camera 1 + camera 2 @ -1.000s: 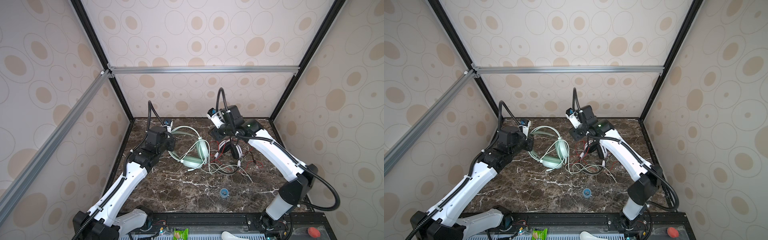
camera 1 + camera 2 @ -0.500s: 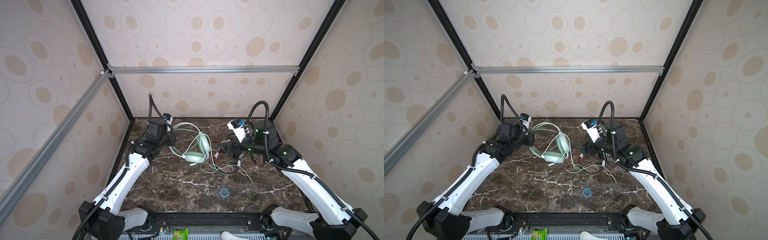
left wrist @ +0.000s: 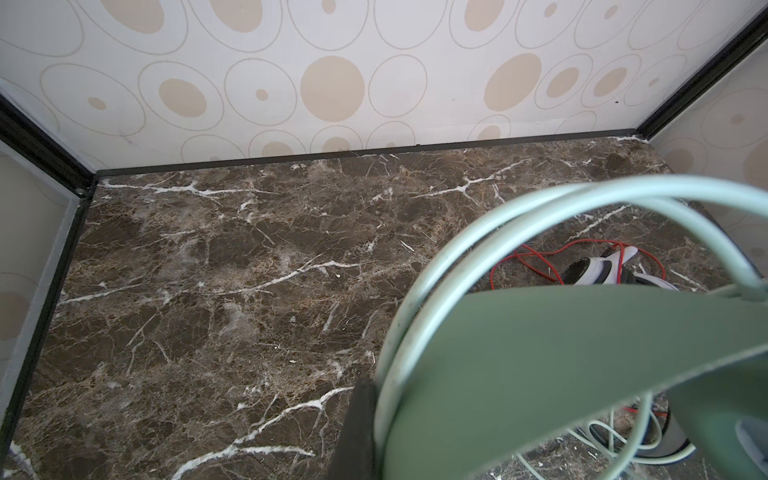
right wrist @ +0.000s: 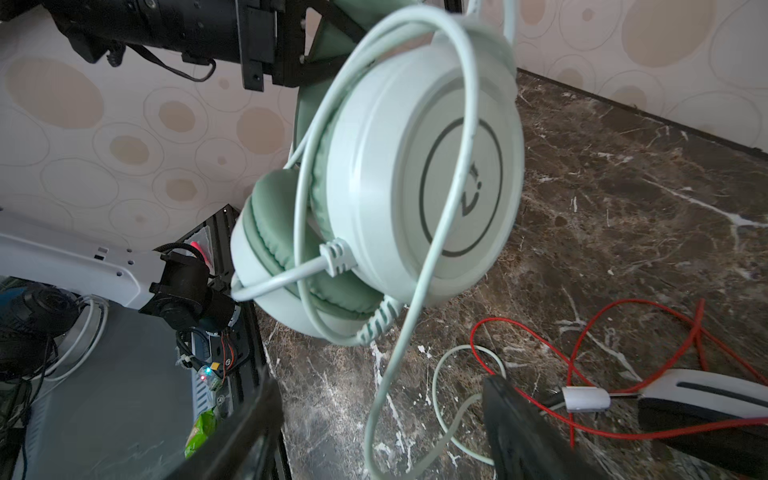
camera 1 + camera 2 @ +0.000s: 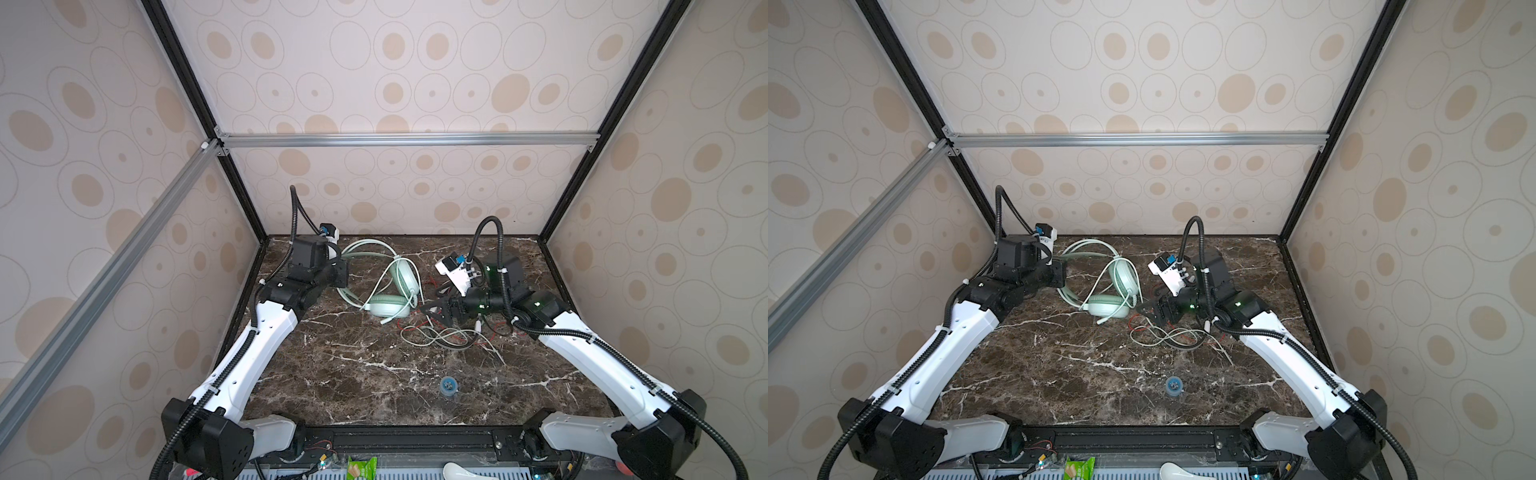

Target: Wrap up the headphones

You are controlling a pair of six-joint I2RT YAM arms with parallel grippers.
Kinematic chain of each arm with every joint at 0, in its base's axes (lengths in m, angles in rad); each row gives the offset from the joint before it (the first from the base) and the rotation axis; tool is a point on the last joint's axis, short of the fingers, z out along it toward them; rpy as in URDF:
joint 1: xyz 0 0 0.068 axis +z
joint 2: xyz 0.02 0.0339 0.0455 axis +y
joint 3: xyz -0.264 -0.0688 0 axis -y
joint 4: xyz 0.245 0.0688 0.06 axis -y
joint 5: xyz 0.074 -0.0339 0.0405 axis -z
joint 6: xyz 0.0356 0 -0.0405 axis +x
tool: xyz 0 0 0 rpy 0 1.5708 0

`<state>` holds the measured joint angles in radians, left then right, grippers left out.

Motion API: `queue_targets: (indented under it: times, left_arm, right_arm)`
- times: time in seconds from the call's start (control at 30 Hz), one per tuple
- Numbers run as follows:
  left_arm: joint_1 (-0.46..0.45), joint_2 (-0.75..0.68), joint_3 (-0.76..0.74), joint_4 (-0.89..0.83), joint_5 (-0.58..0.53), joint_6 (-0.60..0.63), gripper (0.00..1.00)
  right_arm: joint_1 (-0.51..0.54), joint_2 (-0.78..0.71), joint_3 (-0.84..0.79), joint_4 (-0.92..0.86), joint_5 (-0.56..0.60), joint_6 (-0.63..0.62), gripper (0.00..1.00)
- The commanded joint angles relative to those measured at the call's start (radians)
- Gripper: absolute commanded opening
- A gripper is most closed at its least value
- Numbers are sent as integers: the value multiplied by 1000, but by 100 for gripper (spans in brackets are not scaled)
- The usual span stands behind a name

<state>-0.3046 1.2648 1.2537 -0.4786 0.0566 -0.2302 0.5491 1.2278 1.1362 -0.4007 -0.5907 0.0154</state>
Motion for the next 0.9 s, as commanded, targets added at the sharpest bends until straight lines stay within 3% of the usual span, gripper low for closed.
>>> queue_targets:
  times: [0.0,0.17,0.37,0.53,0.6,0.73,0.87]
  left_arm:
    - [13,-24,62,70,38,-48,0]
    - [18,-31,59,74,45,-53,0]
    - [21,-32,63,77,46,-58,0]
    - [23,-33,58,80,49,-59,0]
    - [24,-33,55,80,50,-55,0]
    - [24,-30,43,83,62,-39,0]
    - [24,-38,12,98,88,-38,0]
  right_arm:
    - [5,10,-30,65,-32,9,78]
    - [4,55,-50,104,-6,15,69]
    - [4,102,-66,169,3,31,50]
    - [2,128,-8,142,72,7,16]
    - [3,128,16,131,116,-2,8]
    - [3,171,127,38,234,-32,0]
    - [2,256,274,-75,351,-57,0]
